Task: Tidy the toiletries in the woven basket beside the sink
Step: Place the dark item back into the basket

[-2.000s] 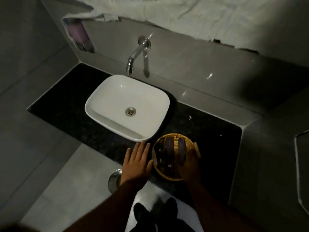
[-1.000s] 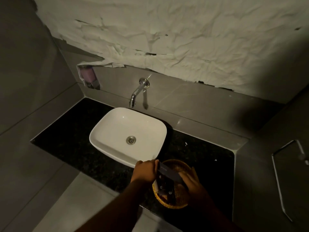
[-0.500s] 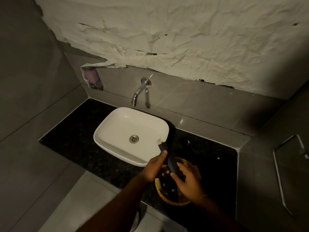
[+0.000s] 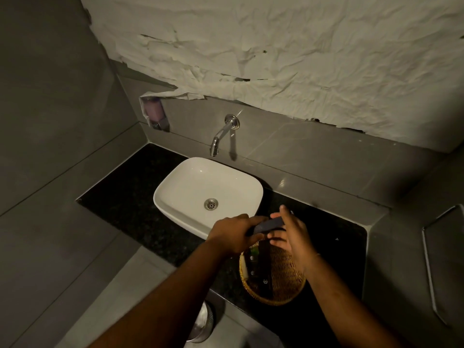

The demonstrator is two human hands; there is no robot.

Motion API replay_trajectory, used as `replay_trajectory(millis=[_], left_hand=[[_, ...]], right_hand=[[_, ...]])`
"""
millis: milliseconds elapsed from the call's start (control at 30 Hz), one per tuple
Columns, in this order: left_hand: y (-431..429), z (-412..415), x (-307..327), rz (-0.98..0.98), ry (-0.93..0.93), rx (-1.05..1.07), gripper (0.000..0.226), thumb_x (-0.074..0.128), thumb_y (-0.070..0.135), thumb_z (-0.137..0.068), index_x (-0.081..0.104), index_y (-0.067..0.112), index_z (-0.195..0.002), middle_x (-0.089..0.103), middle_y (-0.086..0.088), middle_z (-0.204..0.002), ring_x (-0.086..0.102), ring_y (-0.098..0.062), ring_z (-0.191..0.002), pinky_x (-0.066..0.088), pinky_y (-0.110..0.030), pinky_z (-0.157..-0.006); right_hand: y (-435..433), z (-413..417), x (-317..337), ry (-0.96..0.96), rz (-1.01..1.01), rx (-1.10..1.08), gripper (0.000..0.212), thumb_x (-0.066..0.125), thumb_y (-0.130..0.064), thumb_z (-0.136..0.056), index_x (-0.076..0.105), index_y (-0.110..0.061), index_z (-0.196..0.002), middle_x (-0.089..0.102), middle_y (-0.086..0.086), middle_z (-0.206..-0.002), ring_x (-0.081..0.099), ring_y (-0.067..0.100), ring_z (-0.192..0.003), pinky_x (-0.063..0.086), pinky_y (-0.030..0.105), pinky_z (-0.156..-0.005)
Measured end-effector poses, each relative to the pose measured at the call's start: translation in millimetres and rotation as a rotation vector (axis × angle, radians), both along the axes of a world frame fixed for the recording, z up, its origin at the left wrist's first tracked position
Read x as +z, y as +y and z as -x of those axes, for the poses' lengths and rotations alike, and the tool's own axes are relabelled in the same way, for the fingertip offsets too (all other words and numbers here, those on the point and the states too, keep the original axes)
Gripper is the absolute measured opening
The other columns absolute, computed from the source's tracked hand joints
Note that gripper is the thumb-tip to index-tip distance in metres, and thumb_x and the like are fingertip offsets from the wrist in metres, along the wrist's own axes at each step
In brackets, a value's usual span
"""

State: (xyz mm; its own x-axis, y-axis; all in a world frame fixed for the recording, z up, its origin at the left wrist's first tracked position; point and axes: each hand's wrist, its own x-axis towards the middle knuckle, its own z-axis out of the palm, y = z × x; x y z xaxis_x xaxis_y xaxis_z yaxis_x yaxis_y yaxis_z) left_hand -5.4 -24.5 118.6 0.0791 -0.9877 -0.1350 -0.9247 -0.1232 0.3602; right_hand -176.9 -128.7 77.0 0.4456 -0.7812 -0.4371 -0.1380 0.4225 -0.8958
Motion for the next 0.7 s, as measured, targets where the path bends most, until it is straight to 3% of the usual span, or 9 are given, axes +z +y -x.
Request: replay_trajectory(millis=[133, 267, 333, 400, 467, 600, 667, 700], left_hand=[[-4.7, -2.0, 25.1, -0.104, -0.186, -0.068, 0.051, 0.051, 0.066, -0.099, 0.047, 0.052, -0.148, 0.068, 0.001, -0.116, 0.071, -0.023, -0.103, 0.056, -0.036, -0.080], [-10.8, 6.9, 43.8, -0.292, -0.303, -0.107, 0.049, 0.057, 0.065, -0.097, 0.060, 0.047, -0.143, 0.074, 0.004, -0.121, 0.071, -0.021, -0.110, 0.055, -0.035, -0.085], [-13.7, 14.8, 50.6, -0.383, -0.381, -0.112, 0.046, 0.063, 0.062, -0.095, 0.066, 0.043, -0.137, 0.077, 0.005, -0.113, 0.073, -0.019, -0.104, 0.048, -0.032, -0.075], [-18.0, 23.1, 55.9, -0.476, -0.423, -0.104, 0.045, 0.068, 0.060, -0.093, 0.071, 0.034, -0.130, 0.076, 0.004, -0.103, 0.072, -0.018, -0.096, 0.045, -0.033, -0.071], [-21.6, 29.0, 59.3, -0.530, -0.458, -0.104, 0.046, 0.071, 0.059, -0.092, 0.072, 0.027, -0.125, 0.069, 0.003, -0.088, 0.067, -0.019, -0.089, 0.044, -0.035, -0.072], [-27.6, 34.3, 58.5, -0.556, -0.502, -0.101, 0.041, 0.074, 0.052, -0.093, 0.074, 0.019, -0.117, 0.058, 0.003, -0.073, 0.062, -0.020, -0.081, 0.044, -0.036, -0.069], [-31.0, 35.5, 56.8, -0.584, -0.491, -0.110, 0.046, 0.076, 0.053, -0.091, 0.073, 0.018, -0.120, 0.057, 0.002, -0.074, 0.062, -0.021, -0.081, 0.046, -0.037, -0.070], [-32.2, 37.0, 58.5, -0.592, -0.493, -0.123, 0.049, 0.077, 0.055, -0.090, 0.073, 0.018, -0.121, 0.056, 0.001, -0.075, 0.061, -0.020, -0.079, 0.047, -0.037, -0.070]], right_hand=[[5.2, 1.4, -18.7, -0.012, -0.165, 0.039, 0.043, 0.067, -0.055, -0.092, 0.071, -0.020, -0.116, 0.082, 0.010, -0.101, 0.081, 0.022, -0.087, 0.063, 0.031, -0.066], [21.0, 7.4, -35.6, -0.085, -0.355, 0.019, 0.033, 0.068, -0.041, -0.095, 0.072, -0.019, -0.120, 0.080, 0.011, -0.113, 0.078, 0.025, -0.103, 0.063, 0.037, -0.074], [30.3, 7.4, -40.1, -0.089, -0.415, -0.012, 0.020, 0.065, -0.029, -0.098, 0.079, -0.019, -0.108, 0.080, 0.015, -0.108, 0.078, 0.031, -0.098, 0.064, 0.038, -0.066], [39.3, 5.4, -42.1, -0.092, -0.438, 0.005, 0.023, 0.061, -0.021, -0.100, 0.084, -0.017, -0.098, 0.081, 0.016, -0.102, 0.078, 0.030, -0.092, 0.065, 0.039, -0.065], [46.5, 3.6, -44.8, -0.082, -0.461, 0.038, 0.028, 0.058, -0.025, -0.102, 0.084, -0.016, -0.101, 0.082, 0.014, -0.099, 0.076, 0.032, -0.097, 0.063, 0.043, -0.072], [52.6, 4.7, -46.3, -0.080, -0.562, 0.032, 0.033, 0.064, -0.035, -0.095, 0.084, -0.026, -0.070, 0.082, 0.008, -0.077, 0.070, 0.034, -0.096, 0.062, 0.046, -0.071], [52.5, 6.7, -50.4, -0.097, -0.598, -0.012, 0.016, 0.069, -0.038, -0.088, 0.076, -0.025, -0.081, 0.083, 0.008, -0.078, 0.072, 0.031, -0.089, 0.064, 0.044, -0.060], [52.3, 8.4, -53.8, -0.086, -0.595, -0.017, 0.020, 0.068, -0.043, -0.086, 0.076, -0.025, -0.088, 0.082, 0.009, -0.084, 0.070, 0.031, -0.093, 0.064, 0.042, -0.058]])
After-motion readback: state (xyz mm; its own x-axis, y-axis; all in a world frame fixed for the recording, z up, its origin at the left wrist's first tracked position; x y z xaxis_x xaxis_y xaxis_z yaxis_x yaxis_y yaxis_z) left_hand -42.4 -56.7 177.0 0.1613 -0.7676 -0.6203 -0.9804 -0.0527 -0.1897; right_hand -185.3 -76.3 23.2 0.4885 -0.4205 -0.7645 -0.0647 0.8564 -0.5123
